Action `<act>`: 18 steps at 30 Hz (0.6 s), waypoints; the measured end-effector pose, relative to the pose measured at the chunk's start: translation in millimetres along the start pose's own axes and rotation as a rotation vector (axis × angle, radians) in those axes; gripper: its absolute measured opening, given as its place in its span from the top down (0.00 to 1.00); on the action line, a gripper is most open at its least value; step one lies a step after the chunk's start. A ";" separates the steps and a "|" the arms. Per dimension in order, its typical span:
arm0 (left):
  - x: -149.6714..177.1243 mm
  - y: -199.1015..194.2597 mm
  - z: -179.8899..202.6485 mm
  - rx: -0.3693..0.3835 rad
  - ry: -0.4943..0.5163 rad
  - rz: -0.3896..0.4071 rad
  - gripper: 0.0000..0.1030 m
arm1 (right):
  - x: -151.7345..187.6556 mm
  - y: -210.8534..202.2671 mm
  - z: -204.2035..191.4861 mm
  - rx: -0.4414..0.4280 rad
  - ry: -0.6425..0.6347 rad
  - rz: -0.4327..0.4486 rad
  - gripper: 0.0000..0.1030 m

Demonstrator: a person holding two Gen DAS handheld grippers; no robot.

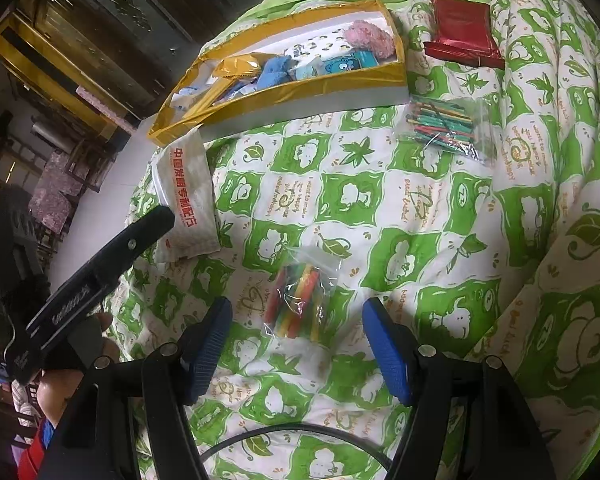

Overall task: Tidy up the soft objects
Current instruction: 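Move the left tool to the white mailer bag while the right tool moves to the stick bag, then grasp the white mailer bag with the left tool while the right tool grasps the clear stick bag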

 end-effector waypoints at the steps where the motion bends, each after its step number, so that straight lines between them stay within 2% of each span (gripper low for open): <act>1: -1.3 2.6 -0.1 0.000 -0.002 -0.004 0.11 | 0.3 0.8 0.0 0.002 -0.001 -0.001 0.30; 12: -11.3 22.0 -1.5 -0.012 -0.026 -0.016 0.12 | -2.1 8.5 2.8 0.051 -0.009 0.003 0.30; 15: -8.3 30.5 1.6 -0.009 -0.011 -0.043 0.27 | -4.2 12.9 5.2 0.071 -0.003 0.001 0.30; 18: -3.7 35.9 4.4 -0.020 0.011 -0.060 0.31 | -5.0 20.8 9.9 0.116 -0.003 -0.016 0.30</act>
Point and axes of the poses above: each gripper's, at about its wrist camera, not at the fingertips, and y roughly the way its jaws point, z to its right, x to its underside, the point moved 10 cm from there along y, roughly the way its jaws point, and after that the axes turned 14 degrees about -x, right-handed, at the moved point
